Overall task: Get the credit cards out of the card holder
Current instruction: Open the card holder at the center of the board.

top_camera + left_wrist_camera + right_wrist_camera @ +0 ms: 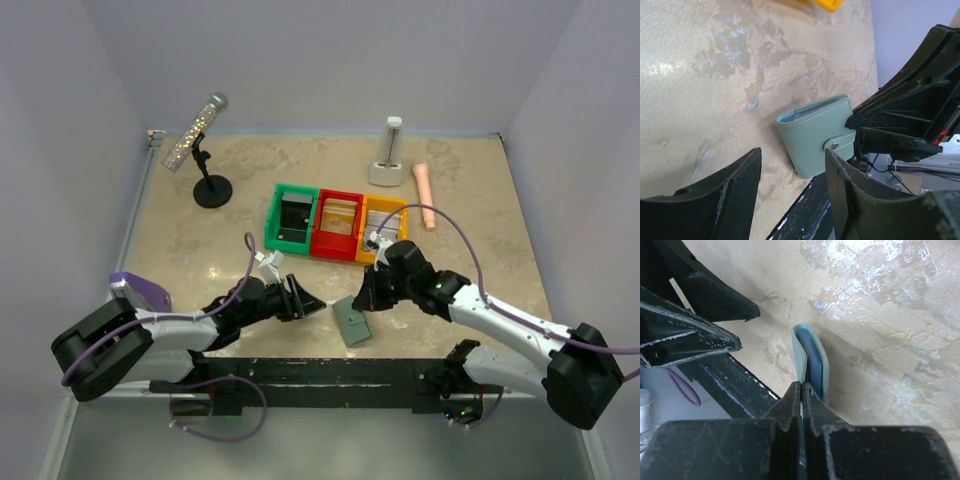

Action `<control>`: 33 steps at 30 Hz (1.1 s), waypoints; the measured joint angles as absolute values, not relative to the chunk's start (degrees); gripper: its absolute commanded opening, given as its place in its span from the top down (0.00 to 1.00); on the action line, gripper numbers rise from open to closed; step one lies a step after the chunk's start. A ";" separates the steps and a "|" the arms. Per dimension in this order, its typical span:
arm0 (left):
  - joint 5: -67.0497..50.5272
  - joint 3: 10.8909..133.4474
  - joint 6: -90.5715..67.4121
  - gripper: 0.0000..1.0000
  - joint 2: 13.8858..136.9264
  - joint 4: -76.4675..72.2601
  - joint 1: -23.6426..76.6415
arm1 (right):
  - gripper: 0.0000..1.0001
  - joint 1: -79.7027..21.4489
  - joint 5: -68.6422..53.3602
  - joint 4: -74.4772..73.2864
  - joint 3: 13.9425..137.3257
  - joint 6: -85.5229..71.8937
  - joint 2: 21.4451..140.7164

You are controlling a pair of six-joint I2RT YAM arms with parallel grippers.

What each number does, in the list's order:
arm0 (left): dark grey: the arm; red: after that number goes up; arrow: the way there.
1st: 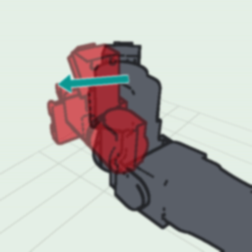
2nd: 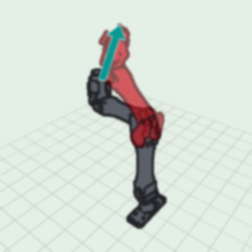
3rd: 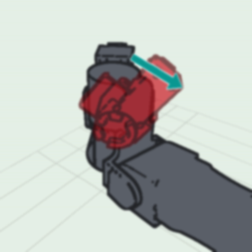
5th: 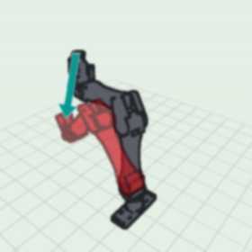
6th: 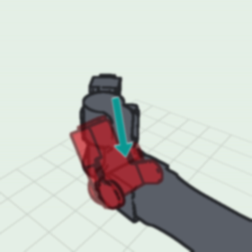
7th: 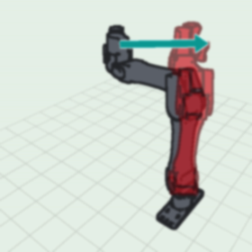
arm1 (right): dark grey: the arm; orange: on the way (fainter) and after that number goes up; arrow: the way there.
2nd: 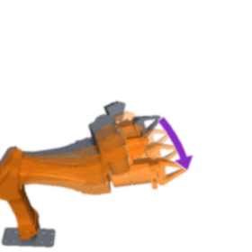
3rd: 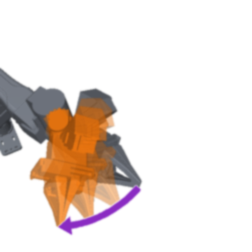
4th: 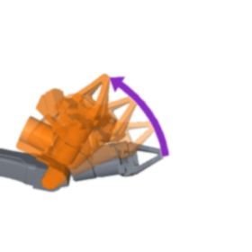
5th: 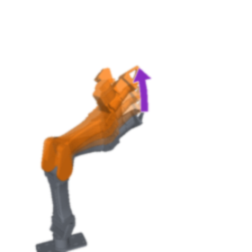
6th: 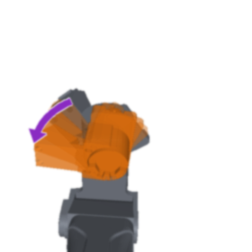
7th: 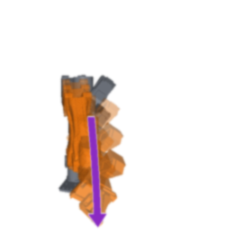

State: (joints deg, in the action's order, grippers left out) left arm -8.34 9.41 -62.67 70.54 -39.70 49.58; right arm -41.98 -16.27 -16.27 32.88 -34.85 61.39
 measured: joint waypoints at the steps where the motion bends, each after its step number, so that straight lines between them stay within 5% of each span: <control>1: -8.36 9.41 -62.35 0.40 70.26 -40.23 49.58 | 1.00 -41.98 -16.29 -17.26 33.15 -34.79 60.69; 3: -8.27 8.82 -62.06 0.37 69.43 -41.85 49.58 | 1.00 -41.98 -16.47 -19.16 34.20 -34.70 59.31; 5: -7.86 6.76 -61.93 0.19 68.10 -45.19 49.58 | 1.00 -41.98 -16.75 -20.53 35.44 -34.61 57.76; 6: -7.46 5.45 -61.80 0.18 67.42 -47.11 49.58 | 1.00 -41.98 -17.17 -21.17 36.14 -34.54 56.93; 19: -11.75 2.85 -57.45 0.19 66.92 -69.76 49.58 | 1.00 -41.98 -25.71 -26.37 41.52 -34.48 51.20; 33: -19.64 2.85 -57.93 0.16 75.05 -71.07 49.56 | 1.00 -41.98 -32.36 -25.78 41.56 -36.12 49.80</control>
State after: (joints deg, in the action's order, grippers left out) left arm -19.64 2.85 -57.93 75.05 -71.07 49.56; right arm -41.98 -32.36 -25.78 41.56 -36.12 49.80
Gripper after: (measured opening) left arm 0.848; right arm 0.015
